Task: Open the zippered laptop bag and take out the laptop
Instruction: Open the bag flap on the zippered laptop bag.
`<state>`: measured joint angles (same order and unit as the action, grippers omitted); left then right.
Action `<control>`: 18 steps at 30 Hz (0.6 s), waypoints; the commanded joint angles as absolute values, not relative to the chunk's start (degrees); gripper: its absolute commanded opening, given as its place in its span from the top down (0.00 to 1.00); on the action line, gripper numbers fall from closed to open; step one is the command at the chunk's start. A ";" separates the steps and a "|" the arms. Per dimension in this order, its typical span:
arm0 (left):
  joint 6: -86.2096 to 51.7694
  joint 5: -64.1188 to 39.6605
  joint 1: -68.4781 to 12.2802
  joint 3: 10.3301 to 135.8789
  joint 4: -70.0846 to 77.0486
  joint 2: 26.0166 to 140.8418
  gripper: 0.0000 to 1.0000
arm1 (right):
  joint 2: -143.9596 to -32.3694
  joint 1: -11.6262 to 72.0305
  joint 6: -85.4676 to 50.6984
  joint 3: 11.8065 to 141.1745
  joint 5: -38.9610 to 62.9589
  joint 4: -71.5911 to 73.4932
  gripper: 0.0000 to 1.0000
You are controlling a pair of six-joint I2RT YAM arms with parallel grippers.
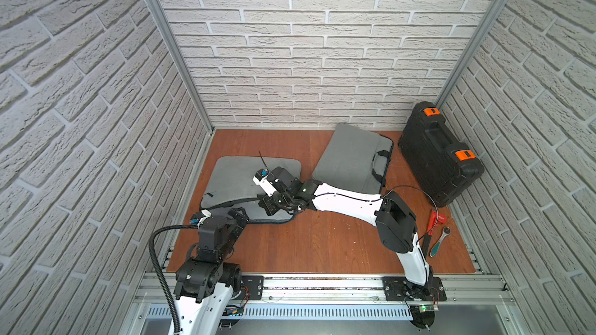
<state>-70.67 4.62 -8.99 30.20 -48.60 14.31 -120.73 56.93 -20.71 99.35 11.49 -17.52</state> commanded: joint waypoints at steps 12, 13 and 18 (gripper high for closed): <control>-77.31 -9.97 0.64 18.83 -13.80 24.05 0.02 | -114.67 56.63 -21.91 99.61 16.27 -11.00 0.94; -77.19 -10.42 1.67 18.77 -12.74 25.09 0.02 | -114.57 56.68 -22.25 99.21 16.71 -10.62 0.94; -75.51 -11.48 5.97 18.78 -8.07 30.02 0.06 | -113.94 56.75 -23.62 97.11 19.60 -9.21 0.94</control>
<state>-76.12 -8.73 4.36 19.14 -16.60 28.45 -119.07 56.71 -22.48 97.73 16.27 -15.81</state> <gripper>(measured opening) 0.950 0.068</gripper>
